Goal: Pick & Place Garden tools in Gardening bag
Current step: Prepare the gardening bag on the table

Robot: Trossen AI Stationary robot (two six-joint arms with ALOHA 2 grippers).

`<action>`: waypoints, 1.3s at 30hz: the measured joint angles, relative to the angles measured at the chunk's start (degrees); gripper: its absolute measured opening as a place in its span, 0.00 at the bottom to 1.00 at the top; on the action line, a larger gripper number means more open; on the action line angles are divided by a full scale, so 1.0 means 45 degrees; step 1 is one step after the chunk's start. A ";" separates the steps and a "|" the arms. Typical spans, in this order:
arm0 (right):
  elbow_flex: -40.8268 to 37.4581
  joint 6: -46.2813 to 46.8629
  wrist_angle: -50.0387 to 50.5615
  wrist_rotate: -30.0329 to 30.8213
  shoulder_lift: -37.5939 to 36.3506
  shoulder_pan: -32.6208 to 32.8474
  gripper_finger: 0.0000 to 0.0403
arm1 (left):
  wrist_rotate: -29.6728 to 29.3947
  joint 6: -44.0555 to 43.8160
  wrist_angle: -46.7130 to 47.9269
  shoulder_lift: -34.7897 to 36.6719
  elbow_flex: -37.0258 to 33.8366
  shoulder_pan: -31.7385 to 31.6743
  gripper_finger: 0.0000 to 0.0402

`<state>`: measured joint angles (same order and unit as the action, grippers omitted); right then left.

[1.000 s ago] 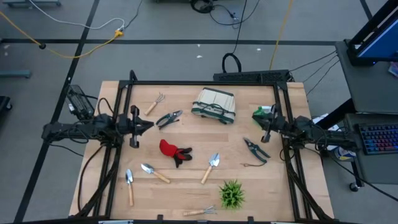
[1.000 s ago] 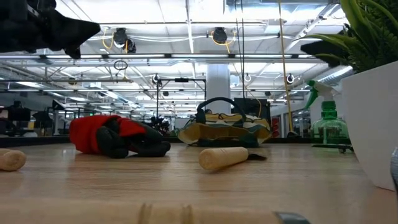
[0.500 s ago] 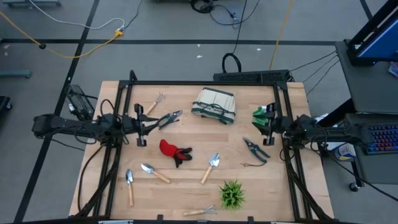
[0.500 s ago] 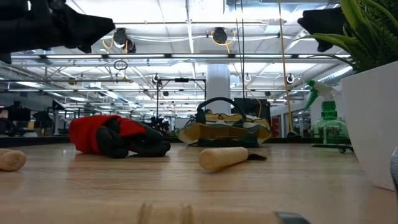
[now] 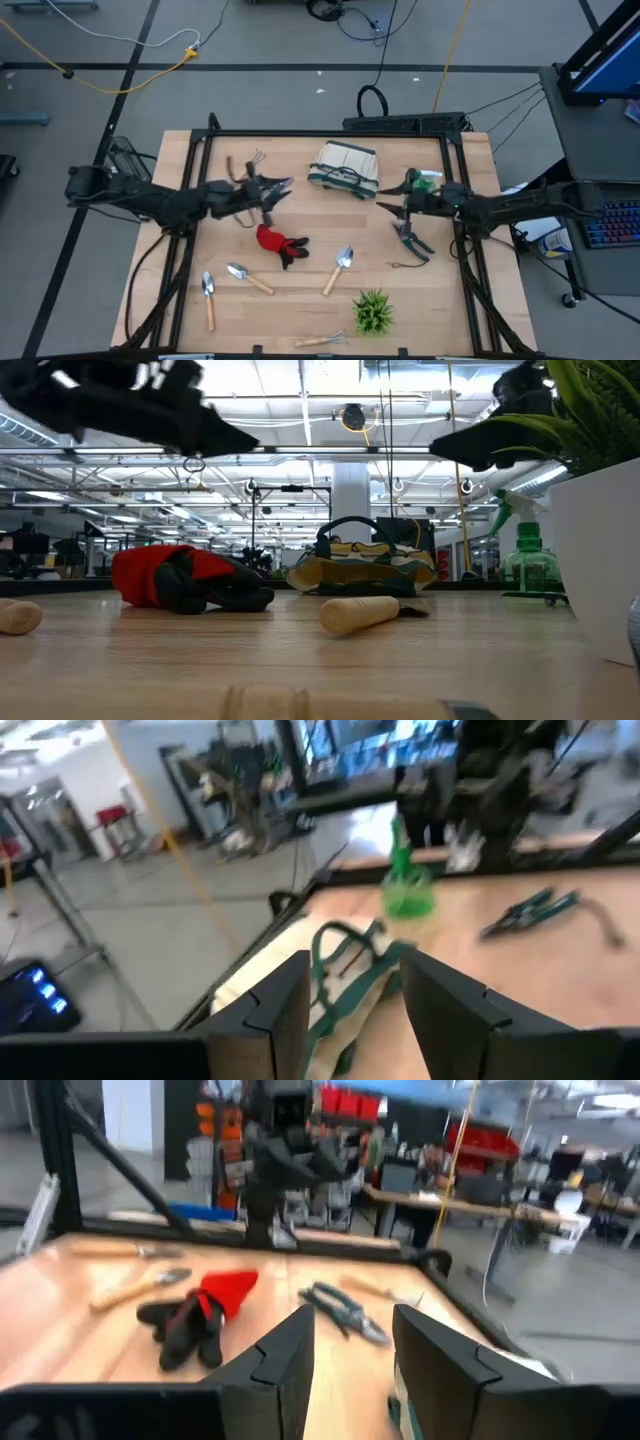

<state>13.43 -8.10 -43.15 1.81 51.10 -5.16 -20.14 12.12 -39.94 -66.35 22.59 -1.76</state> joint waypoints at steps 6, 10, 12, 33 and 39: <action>0.0902 0.0254 -0.0033 0.0003 0.1609 0.0003 0.33 | -0.0102 -0.0497 0.3253 -0.2254 0.2370 -0.0945 0.39; 0.1048 0.0301 -0.0136 0.0003 0.1870 0.0003 0.33 | -0.0102 -0.0476 0.3841 -0.3547 0.3327 -0.1423 0.39; 0.1048 0.0311 -0.0244 0.0003 0.1898 0.0003 0.33 | -0.0098 -0.0476 0.3850 -0.4180 0.3629 -0.1639 0.39; 0.1050 0.0316 -0.0450 -0.0031 0.1888 0.0003 0.33 | 0.0177 0.0161 0.1174 -0.8051 0.3885 -0.2273 0.39; 0.1048 0.0316 -0.0383 -0.0034 0.1888 0.0002 0.33 | 0.0073 0.0330 0.0434 -0.8630 0.3885 -0.2453 0.39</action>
<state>18.15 -6.68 -44.87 1.66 59.59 -5.16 -19.81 13.61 -37.99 -105.18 40.07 -12.80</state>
